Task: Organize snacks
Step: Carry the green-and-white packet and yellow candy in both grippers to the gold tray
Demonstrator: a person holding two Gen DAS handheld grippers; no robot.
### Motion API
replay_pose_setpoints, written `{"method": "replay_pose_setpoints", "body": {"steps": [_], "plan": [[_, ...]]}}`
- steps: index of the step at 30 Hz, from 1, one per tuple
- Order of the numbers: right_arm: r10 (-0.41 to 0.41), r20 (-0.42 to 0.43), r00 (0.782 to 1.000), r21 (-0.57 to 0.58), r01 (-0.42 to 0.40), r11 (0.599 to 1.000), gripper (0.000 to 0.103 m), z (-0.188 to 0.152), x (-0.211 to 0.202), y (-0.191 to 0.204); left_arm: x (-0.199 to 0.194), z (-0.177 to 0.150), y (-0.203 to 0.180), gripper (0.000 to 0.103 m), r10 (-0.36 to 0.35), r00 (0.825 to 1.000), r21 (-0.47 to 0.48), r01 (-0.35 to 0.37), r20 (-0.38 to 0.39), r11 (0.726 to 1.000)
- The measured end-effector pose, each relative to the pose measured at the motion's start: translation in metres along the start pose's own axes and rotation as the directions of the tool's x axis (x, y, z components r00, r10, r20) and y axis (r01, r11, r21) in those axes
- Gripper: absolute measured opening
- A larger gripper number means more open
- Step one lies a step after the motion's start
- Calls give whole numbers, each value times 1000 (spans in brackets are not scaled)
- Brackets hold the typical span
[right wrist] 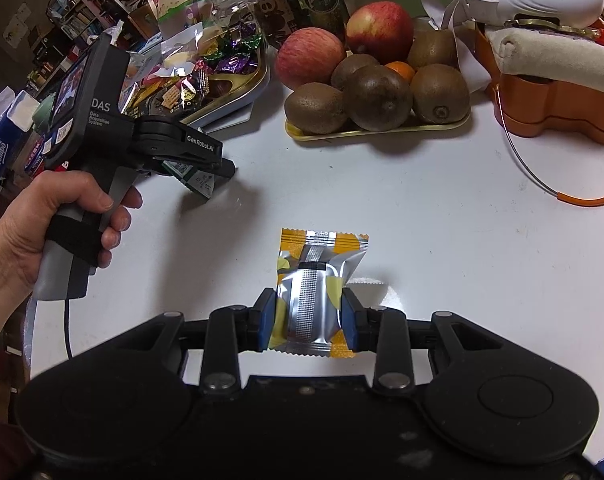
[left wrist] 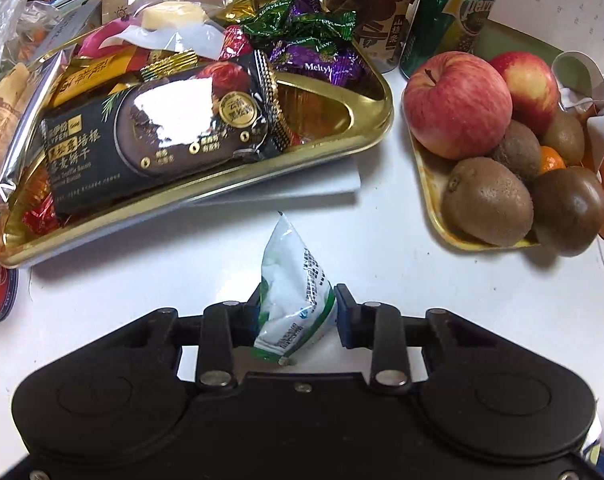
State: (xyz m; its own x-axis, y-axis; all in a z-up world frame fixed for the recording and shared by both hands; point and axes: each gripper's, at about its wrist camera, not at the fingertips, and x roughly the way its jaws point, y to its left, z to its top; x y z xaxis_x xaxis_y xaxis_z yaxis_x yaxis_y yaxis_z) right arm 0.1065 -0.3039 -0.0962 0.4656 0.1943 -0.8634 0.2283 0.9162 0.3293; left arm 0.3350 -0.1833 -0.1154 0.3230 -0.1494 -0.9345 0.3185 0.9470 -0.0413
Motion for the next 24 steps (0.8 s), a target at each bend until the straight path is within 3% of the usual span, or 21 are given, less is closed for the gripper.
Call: {"method": "replay_pose_setpoints", "body": {"steps": [13, 24], "plan": [[-13, -24, 1000, -25, 12, 1000, 36, -4, 11, 8, -38, -84, 31, 41, 26, 999, -47, -26, -20, 999], [-38, -49, 998, -80, 34, 996, 36, -11, 20, 18, -92, -158, 78, 41, 78, 997, -161, -79, -10, 984]]}}
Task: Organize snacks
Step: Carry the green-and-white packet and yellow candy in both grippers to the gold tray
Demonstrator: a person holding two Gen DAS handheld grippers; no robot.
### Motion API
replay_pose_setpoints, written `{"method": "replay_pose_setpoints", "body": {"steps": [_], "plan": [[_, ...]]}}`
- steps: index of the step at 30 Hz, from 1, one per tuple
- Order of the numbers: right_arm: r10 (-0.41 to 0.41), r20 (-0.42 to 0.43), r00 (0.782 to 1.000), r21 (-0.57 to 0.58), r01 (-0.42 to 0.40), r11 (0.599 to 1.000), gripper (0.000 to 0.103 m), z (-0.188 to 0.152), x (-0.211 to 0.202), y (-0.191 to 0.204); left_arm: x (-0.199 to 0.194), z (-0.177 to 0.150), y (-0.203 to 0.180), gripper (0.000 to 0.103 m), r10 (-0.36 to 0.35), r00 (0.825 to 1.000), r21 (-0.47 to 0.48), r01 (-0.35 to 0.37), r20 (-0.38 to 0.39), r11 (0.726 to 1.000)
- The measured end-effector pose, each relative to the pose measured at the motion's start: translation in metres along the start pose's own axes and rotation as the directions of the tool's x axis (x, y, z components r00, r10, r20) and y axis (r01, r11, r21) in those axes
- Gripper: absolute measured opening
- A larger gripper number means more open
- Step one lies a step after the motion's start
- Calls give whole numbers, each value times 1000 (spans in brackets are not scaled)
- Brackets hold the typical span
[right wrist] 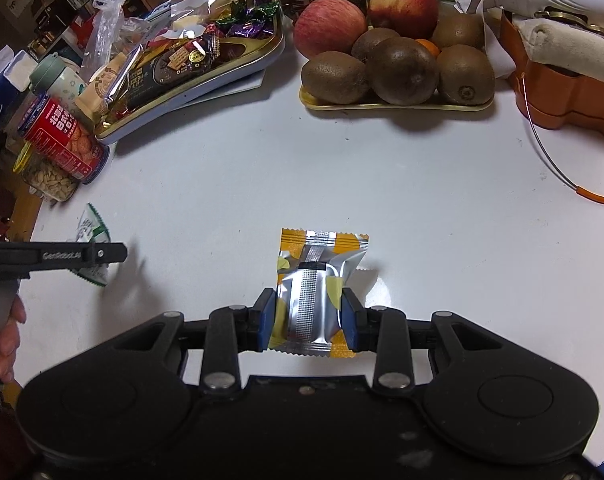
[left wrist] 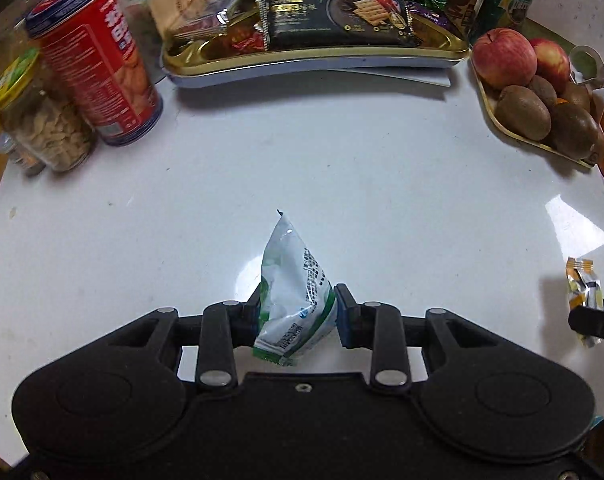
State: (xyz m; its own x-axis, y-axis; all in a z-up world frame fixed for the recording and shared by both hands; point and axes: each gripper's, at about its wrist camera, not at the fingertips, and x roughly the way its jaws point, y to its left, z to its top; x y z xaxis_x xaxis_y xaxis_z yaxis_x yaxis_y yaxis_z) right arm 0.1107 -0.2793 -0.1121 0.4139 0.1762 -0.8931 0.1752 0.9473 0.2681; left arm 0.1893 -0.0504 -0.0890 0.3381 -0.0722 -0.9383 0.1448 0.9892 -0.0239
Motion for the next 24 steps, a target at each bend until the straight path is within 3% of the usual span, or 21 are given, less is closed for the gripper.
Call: {"method": "replay_pose_setpoints", "body": {"steps": [3, 7, 15, 24], "plan": [[-8, -3, 1000, -13, 8, 1000, 36, -1, 1, 3, -14, -13, 8, 42, 28, 999, -1, -28, 24, 1000], [-25, -6, 1000, -35, 25, 999, 36, -3, 3, 6, -26, -24, 21, 42, 15, 999, -41, -14, 43, 999], [-77, -3, 997, -71, 76, 995, 36, -10, 6, 10, -25, -21, 27, 42, 9, 998, -119, -2, 65, 993], [-88, 3, 996, -83, 88, 993, 36, -8, 7, 13, -21, -22, 9, 42, 24, 997, -73, -18, 75, 997]]}}
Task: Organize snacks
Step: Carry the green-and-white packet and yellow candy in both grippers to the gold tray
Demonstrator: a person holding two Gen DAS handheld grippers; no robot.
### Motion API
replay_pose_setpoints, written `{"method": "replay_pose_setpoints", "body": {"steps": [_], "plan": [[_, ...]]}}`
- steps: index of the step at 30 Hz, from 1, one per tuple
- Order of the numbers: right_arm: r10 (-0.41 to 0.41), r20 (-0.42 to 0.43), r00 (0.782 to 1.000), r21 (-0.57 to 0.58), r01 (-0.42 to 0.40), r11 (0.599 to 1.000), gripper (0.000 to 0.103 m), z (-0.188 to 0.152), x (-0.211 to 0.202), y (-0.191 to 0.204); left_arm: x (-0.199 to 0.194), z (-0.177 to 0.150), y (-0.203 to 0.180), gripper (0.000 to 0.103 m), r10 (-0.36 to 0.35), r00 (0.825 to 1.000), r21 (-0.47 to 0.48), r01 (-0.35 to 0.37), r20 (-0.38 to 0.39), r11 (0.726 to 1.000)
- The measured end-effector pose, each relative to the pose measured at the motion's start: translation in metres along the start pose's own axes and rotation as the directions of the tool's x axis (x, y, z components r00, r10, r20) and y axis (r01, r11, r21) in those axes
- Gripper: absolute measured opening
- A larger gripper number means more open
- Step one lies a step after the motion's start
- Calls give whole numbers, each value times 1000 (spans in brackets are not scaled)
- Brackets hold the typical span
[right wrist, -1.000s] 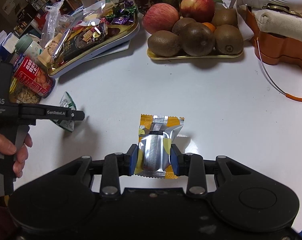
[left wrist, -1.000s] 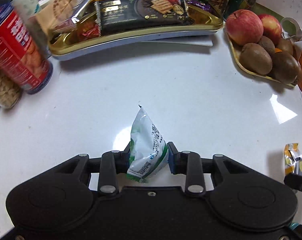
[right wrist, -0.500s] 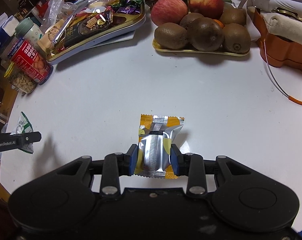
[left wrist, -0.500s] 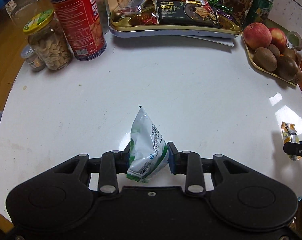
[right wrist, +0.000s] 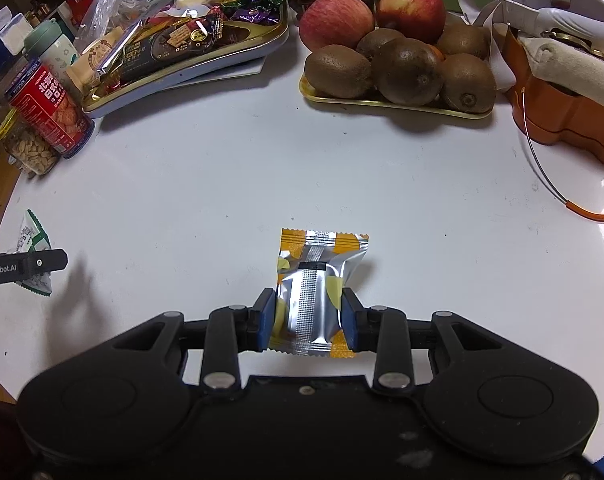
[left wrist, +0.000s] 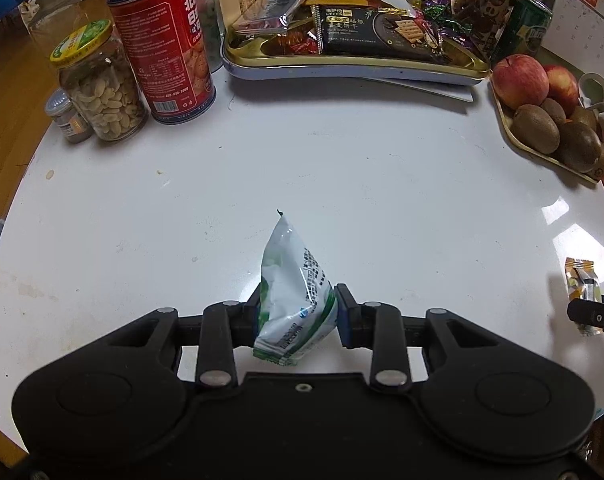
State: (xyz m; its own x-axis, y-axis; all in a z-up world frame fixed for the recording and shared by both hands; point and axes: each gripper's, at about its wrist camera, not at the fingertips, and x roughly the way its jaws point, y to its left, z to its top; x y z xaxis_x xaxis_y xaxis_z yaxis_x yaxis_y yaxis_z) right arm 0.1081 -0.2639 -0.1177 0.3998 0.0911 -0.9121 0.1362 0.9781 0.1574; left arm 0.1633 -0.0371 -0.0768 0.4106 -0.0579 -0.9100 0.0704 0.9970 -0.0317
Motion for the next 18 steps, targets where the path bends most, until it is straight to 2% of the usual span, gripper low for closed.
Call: {"method": "replay_pose_setpoints", "body": {"steps": [12, 18], "plan": [[-2, 28, 1000, -7, 3, 1000, 36, -6, -10, 3, -13, -7, -9, 42, 27, 998, 43, -29, 48, 999], [-9, 66, 998, -3, 10, 1000, 36, -10, -27, 1, -19, -19, -7, 42, 21, 999, 24, -23, 45, 999]]}}
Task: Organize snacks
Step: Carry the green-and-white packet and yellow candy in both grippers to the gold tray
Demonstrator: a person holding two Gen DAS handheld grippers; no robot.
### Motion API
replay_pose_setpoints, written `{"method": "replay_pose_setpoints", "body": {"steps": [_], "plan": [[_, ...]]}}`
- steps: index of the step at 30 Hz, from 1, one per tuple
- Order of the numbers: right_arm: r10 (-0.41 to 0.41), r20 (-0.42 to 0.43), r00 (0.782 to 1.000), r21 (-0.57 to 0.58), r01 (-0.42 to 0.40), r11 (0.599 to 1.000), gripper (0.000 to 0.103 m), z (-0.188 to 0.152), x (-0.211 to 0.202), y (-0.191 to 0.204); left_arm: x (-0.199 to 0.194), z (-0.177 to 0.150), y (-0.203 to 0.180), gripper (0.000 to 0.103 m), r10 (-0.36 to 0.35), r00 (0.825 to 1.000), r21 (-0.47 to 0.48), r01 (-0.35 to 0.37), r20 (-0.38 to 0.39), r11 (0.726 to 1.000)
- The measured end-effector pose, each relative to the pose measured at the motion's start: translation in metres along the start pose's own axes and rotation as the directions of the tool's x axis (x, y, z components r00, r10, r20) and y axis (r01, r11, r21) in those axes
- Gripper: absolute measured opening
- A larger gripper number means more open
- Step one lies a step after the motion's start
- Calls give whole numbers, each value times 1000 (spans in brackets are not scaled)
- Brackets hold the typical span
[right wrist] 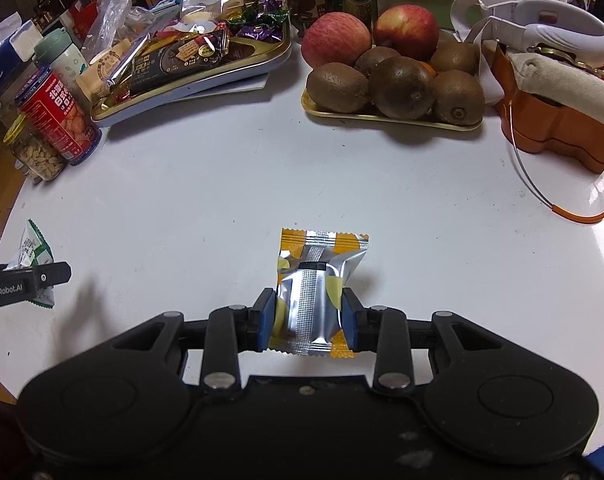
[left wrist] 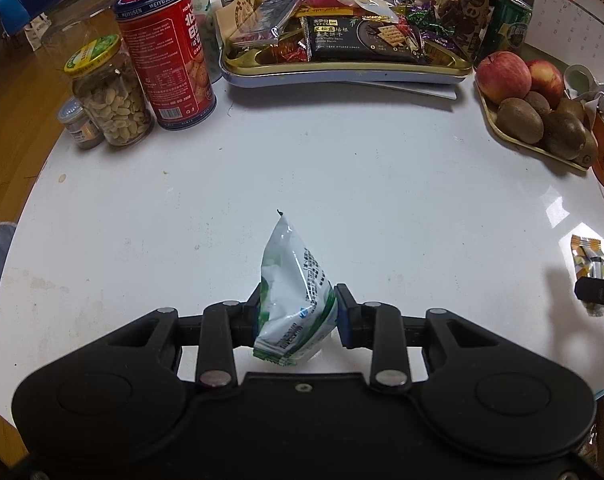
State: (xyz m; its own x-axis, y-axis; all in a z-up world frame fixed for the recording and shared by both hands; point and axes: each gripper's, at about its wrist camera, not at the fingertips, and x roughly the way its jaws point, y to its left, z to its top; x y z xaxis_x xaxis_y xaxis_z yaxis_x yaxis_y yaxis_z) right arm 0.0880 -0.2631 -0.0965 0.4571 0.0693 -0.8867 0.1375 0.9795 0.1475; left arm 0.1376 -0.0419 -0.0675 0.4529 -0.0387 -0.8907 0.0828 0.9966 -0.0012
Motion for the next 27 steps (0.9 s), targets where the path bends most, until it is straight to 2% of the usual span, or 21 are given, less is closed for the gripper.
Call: {"method": "replay_pose_setpoints", "body": {"steps": [4, 9, 13, 15, 20, 27], "plan": [[4, 43, 999, -23, -3, 1000, 36, -6, -23, 3, -9, -9, -2, 42, -11, 1000, 0, 11, 12, 1000], [1, 98, 995, -32, 2, 999, 36, -20, -53, 4, -36, -22, -2, 42, -22, 997, 4, 22, 70, 1000], [38, 109, 993, -3, -38, 999, 36, -47, -76, 5, -67, -39, -7, 42, -60, 993, 30, 58, 102, 998], [49, 106, 993, -7, -49, 999, 36, -63, -84, 8, -78, -50, -15, 42, -59, 992, 63, 52, 115, 997], [79, 98, 992, -16, -78, 997, 37, -100, -99, 16, -84, -79, -28, 42, -87, 993, 96, 80, 76, 992], [85, 89, 992, -43, -81, 996, 37, -130, -111, 28, -86, -108, -41, 42, -99, 994, 93, 95, 40, 991]]}}
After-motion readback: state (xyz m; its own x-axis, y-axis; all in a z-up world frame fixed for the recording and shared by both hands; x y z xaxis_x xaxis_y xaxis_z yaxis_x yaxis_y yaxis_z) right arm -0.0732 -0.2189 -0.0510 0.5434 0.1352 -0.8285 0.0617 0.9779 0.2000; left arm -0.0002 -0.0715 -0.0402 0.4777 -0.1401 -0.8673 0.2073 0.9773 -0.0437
